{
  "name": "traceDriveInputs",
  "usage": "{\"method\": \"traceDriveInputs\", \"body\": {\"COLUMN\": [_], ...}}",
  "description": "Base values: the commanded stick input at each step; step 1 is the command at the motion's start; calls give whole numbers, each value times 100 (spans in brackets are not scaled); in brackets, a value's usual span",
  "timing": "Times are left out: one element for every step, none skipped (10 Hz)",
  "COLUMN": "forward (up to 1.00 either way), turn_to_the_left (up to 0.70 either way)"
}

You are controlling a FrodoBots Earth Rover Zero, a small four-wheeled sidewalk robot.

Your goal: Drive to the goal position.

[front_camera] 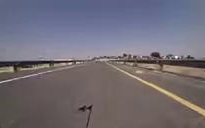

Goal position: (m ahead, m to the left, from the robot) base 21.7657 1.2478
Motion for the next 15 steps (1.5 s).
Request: {"method": "traceDriveInputs", "body": {"forward": [100,100,100,100,100,100,100,100,100,100,100,100,100,100,100], "turn_to_the_left": [-1,-1,-1,-1,-1,-1,-1,-1,-1,-1,-1,-1,-1,-1,-1]}}
